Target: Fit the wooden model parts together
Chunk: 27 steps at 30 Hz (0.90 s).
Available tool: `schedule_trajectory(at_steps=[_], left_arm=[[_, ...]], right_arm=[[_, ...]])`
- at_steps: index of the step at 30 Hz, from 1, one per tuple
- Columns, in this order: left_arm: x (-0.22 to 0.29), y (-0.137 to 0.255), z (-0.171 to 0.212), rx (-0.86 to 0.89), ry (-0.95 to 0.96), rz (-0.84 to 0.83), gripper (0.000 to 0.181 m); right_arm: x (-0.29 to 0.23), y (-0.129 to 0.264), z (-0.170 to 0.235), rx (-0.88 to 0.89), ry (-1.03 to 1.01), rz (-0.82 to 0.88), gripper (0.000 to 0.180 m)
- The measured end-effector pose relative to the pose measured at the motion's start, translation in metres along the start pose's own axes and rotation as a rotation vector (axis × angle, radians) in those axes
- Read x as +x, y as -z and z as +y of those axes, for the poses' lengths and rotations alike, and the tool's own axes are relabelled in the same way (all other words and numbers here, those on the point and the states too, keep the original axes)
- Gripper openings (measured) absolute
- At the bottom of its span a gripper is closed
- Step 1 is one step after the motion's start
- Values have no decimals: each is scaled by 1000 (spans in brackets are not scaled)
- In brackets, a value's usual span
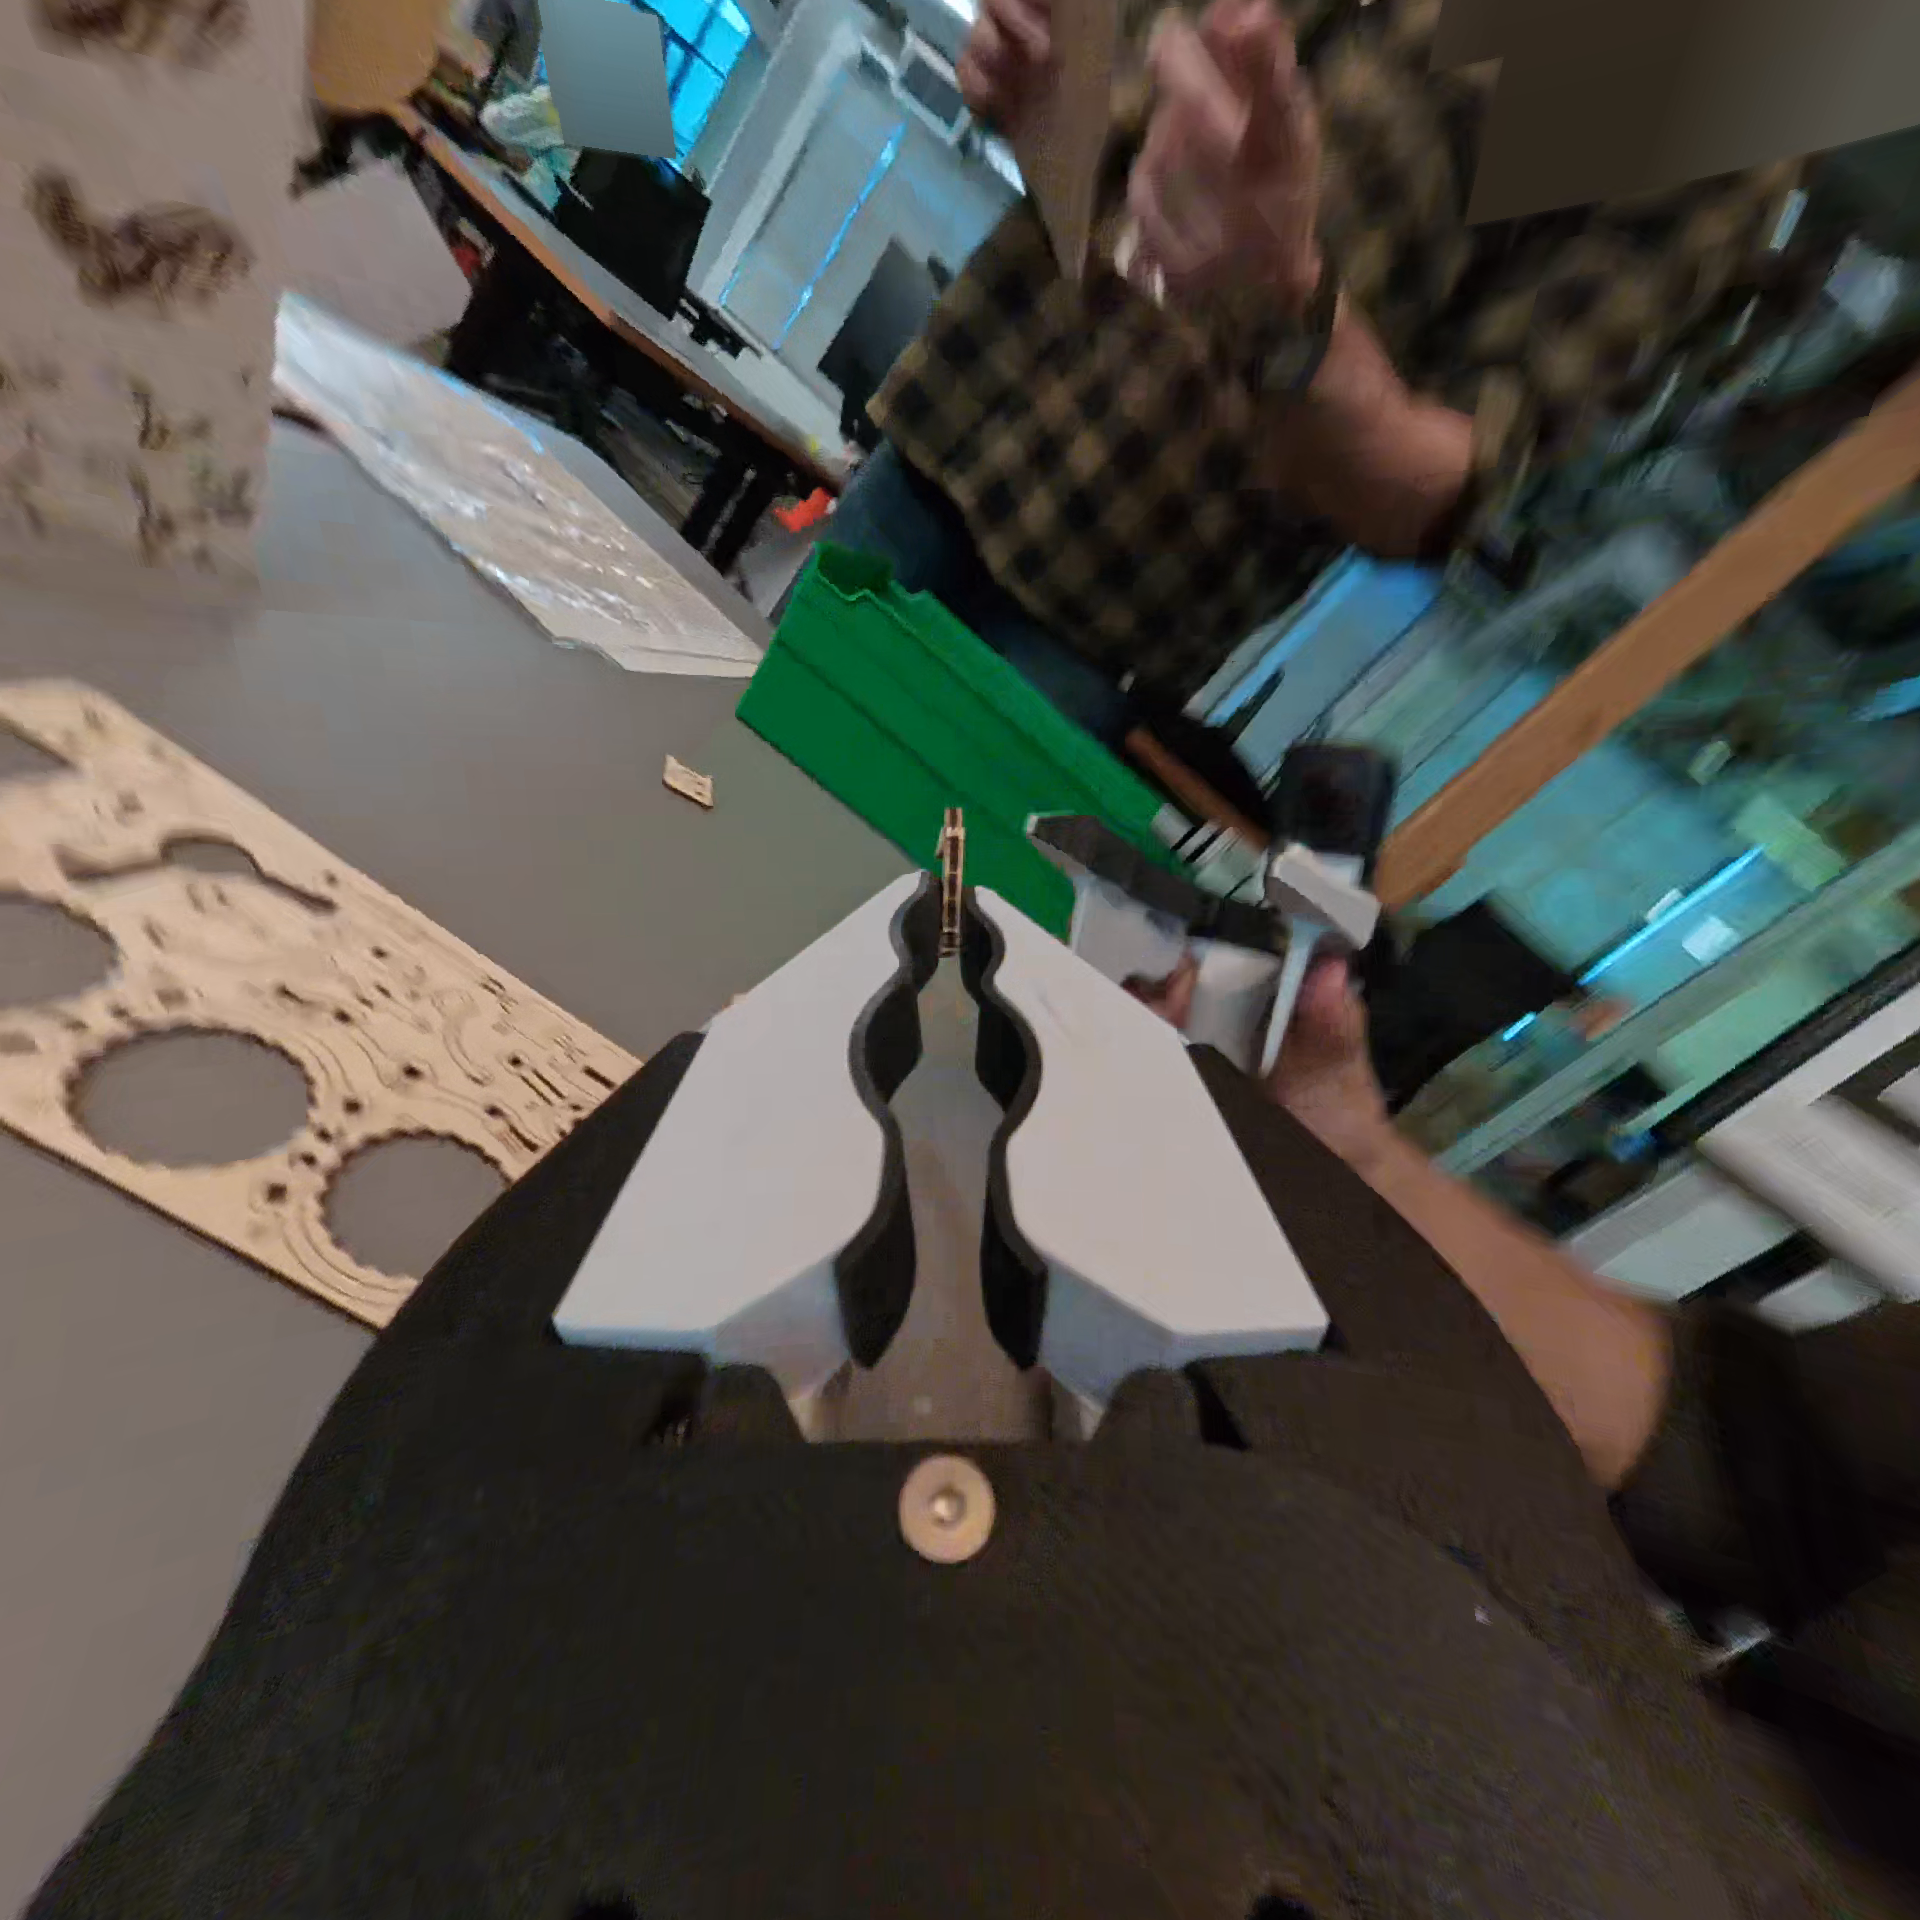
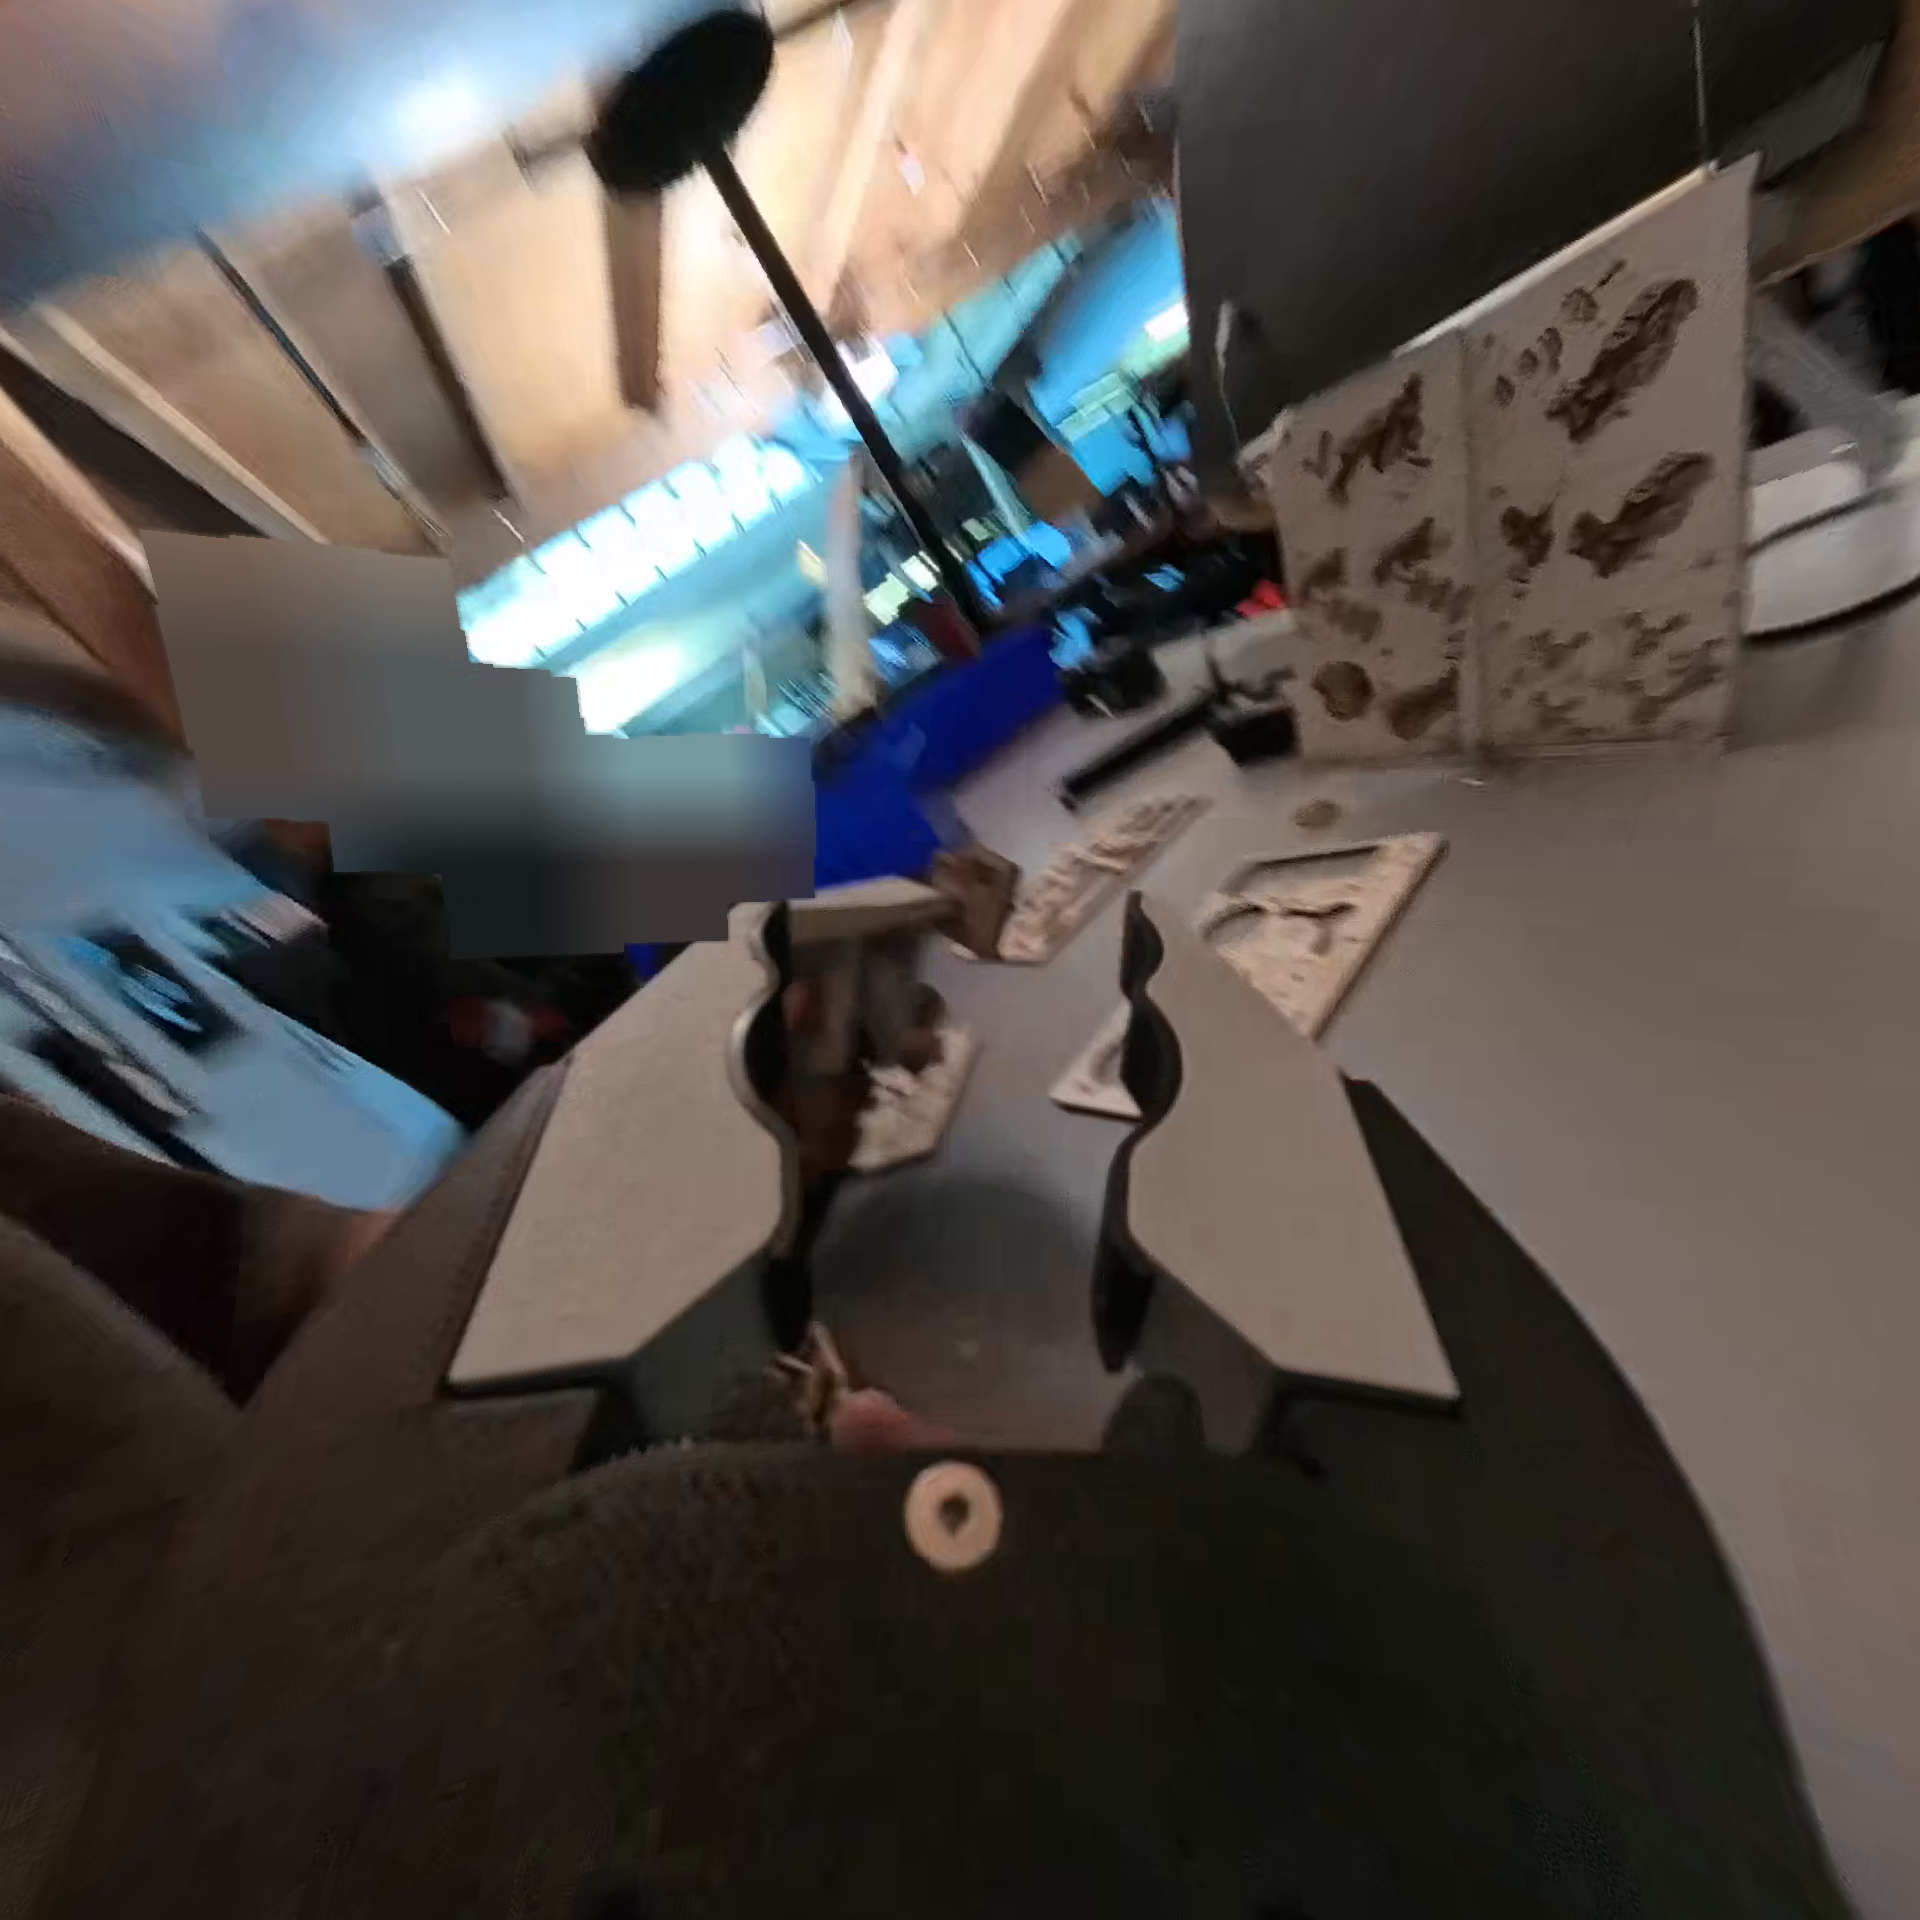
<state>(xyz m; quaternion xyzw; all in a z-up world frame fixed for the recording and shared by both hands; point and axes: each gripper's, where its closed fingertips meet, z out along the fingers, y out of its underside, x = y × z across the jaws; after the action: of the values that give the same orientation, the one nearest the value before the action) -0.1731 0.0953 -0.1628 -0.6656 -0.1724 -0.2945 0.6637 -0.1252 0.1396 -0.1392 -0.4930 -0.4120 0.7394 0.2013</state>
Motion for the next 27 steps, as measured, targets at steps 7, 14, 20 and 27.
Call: schedule_trajectory(at_steps=[7,14,20,27], left_arm=[[19,3,31,-203,-757,-18,1],[44,8,55,-207,-1041,174,1],[50,7,60,-193,-1029,210,1],[47,4,65,-210,-1073,189,1]], right_arm=[[0,-4,27,-201,483,136,50],[-16,-5,49,-279,784,62,35],[-22,-1,61,-330,838,-8,20],[-24,0,67,-348,799,-41,13]])
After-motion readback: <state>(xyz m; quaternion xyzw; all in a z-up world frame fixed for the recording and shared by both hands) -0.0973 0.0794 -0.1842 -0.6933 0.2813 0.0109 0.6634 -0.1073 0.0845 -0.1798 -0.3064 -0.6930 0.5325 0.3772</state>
